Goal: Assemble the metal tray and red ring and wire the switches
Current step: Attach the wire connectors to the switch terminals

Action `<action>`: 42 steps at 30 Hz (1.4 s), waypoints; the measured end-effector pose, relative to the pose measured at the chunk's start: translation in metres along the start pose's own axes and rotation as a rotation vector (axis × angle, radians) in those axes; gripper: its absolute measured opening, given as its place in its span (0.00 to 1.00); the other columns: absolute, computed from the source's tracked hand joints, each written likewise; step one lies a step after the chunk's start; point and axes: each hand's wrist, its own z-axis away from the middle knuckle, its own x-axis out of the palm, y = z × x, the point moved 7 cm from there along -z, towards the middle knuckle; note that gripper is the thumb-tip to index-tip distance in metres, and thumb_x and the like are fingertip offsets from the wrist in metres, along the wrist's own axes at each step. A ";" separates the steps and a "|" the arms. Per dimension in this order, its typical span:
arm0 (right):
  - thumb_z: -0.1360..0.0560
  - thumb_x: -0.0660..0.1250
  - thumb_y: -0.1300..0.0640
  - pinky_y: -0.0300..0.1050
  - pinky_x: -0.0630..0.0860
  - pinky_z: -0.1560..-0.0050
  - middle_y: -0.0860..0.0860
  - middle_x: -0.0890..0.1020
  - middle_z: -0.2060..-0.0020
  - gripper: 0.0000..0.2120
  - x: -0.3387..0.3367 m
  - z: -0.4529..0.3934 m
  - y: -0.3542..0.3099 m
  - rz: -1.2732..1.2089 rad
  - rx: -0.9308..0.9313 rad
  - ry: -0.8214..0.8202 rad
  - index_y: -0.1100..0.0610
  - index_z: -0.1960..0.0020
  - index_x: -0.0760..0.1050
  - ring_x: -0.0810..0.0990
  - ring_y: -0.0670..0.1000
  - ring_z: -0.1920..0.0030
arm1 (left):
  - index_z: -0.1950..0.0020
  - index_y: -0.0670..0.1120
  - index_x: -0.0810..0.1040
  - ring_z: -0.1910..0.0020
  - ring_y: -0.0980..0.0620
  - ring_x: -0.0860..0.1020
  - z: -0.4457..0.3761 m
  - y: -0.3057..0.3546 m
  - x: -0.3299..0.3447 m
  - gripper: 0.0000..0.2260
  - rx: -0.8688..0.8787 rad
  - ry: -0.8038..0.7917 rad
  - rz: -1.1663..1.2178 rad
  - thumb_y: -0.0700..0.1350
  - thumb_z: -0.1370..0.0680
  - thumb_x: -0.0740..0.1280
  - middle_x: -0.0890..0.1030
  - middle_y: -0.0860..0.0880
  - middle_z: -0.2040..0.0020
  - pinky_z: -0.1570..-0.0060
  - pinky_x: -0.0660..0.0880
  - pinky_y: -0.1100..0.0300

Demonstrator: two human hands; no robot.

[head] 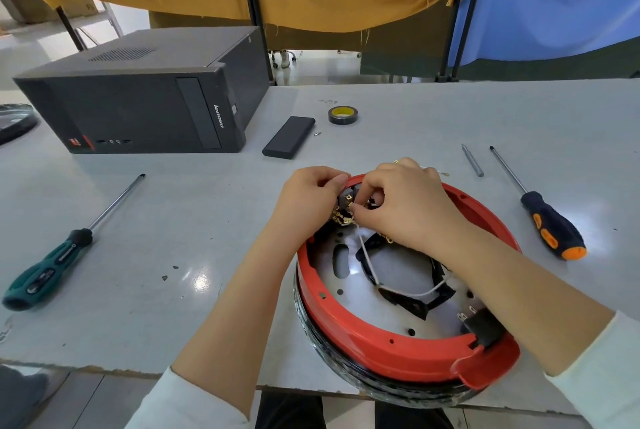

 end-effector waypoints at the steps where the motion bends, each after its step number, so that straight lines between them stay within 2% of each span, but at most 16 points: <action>1: 0.29 0.68 0.47 0.49 0.62 0.49 0.41 0.70 0.67 0.07 -0.001 0.000 0.000 -0.013 0.002 0.004 0.44 0.65 0.73 0.67 0.47 0.53 | 0.51 0.51 0.82 0.57 0.56 0.78 0.001 0.000 0.000 0.08 -0.002 -0.002 -0.001 0.46 0.20 0.64 0.83 0.53 0.56 0.60 0.71 0.69; 6: 0.30 0.68 0.49 0.48 0.62 0.52 0.41 0.72 0.71 0.08 0.001 0.001 0.001 -0.085 0.022 0.021 0.46 0.66 0.72 0.68 0.48 0.54 | 0.50 0.50 0.83 0.53 0.53 0.80 0.001 -0.001 0.000 0.08 -0.010 -0.002 0.016 0.46 0.20 0.63 0.84 0.50 0.54 0.55 0.73 0.64; 10: 0.29 0.67 0.49 0.48 0.62 0.52 0.40 0.72 0.72 0.07 0.003 0.000 0.002 -0.081 0.038 0.037 0.47 0.65 0.73 0.68 0.47 0.54 | 0.48 0.49 0.83 0.52 0.51 0.80 0.002 -0.001 0.000 0.08 -0.015 0.000 0.022 0.46 0.20 0.63 0.84 0.49 0.53 0.56 0.73 0.66; 14: 0.29 0.67 0.49 0.47 0.61 0.52 0.40 0.73 0.72 0.07 0.004 -0.001 0.003 -0.078 0.045 0.046 0.47 0.65 0.73 0.68 0.47 0.54 | 0.49 0.50 0.83 0.52 0.48 0.81 0.003 -0.001 0.000 0.08 -0.024 0.002 0.031 0.47 0.20 0.64 0.84 0.45 0.53 0.56 0.74 0.63; 19: 0.29 0.67 0.49 0.49 0.64 0.49 0.40 0.71 0.71 0.06 0.004 -0.001 0.001 -0.058 0.035 0.038 0.46 0.64 0.72 0.68 0.47 0.54 | 0.51 0.51 0.83 0.53 0.47 0.82 0.004 -0.001 -0.001 0.08 -0.024 0.001 0.035 0.47 0.20 0.64 0.85 0.45 0.54 0.56 0.76 0.60; 23: 0.30 0.67 0.50 0.50 0.65 0.48 0.40 0.71 0.71 0.06 0.004 -0.001 -0.001 -0.063 0.035 0.032 0.46 0.64 0.71 0.68 0.48 0.55 | 0.51 0.51 0.83 0.58 0.51 0.80 0.004 -0.001 -0.001 0.08 -0.024 0.005 0.031 0.47 0.20 0.64 0.85 0.45 0.54 0.62 0.73 0.66; 32: 0.29 0.67 0.50 0.51 0.67 0.47 0.40 0.71 0.72 0.07 0.004 -0.002 -0.002 -0.055 0.052 0.026 0.45 0.64 0.71 0.69 0.48 0.54 | 0.51 0.51 0.83 0.52 0.48 0.81 0.003 -0.001 0.000 0.08 -0.023 0.003 0.041 0.47 0.20 0.64 0.85 0.46 0.54 0.55 0.76 0.59; 35: 0.28 0.67 0.49 0.51 0.66 0.46 0.41 0.72 0.71 0.07 0.004 -0.002 0.000 -0.060 0.057 0.040 0.45 0.64 0.71 0.70 0.48 0.55 | 0.53 0.53 0.83 0.56 0.50 0.81 0.002 -0.002 -0.001 0.07 -0.016 0.018 0.032 0.48 0.20 0.64 0.84 0.46 0.55 0.58 0.74 0.62; 38: 0.27 0.66 0.49 0.50 0.66 0.46 0.41 0.73 0.70 0.07 0.004 -0.001 -0.001 -0.058 0.043 0.048 0.45 0.63 0.72 0.71 0.48 0.56 | 0.51 0.52 0.83 0.64 0.57 0.77 0.001 -0.002 -0.001 0.08 -0.009 0.026 0.020 0.48 0.20 0.64 0.83 0.51 0.59 0.64 0.71 0.66; 42: 0.25 0.65 0.50 0.50 0.65 0.44 0.43 0.76 0.66 0.04 0.002 0.001 0.001 -0.078 -0.011 -0.025 0.46 0.59 0.75 0.70 0.46 0.55 | 0.50 0.51 0.84 0.64 0.60 0.76 0.001 -0.004 -0.001 0.08 -0.013 0.029 0.034 0.48 0.20 0.65 0.81 0.56 0.63 0.64 0.69 0.67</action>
